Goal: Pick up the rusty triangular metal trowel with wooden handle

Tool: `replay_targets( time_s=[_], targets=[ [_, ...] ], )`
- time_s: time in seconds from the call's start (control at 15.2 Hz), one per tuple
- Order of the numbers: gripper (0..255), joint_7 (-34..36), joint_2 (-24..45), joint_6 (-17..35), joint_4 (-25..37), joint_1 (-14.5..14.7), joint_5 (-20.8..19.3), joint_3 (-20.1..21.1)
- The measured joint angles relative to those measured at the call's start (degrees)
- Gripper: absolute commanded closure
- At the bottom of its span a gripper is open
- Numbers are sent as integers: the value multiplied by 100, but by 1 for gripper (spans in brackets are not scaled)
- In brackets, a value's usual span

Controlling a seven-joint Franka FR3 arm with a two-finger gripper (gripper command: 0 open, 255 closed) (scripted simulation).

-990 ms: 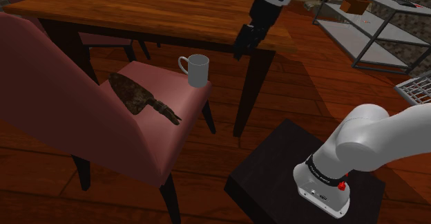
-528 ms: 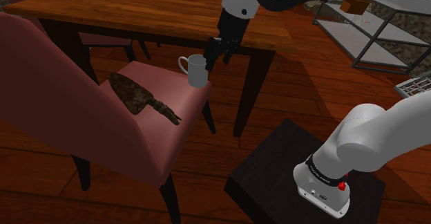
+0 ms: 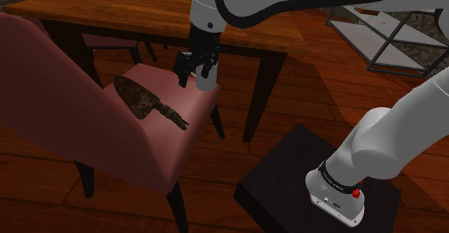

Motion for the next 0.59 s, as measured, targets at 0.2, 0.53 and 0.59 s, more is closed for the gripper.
replay_targets(
  time_s=[0.2,0.53,0.59],
  targets=[
    [0,330,616,150,436,98,-183,208],
    [0,859,1625,271,1257,348,-575,433],
    [0,878,1700,317,1278,364,-599,438]
  ],
)
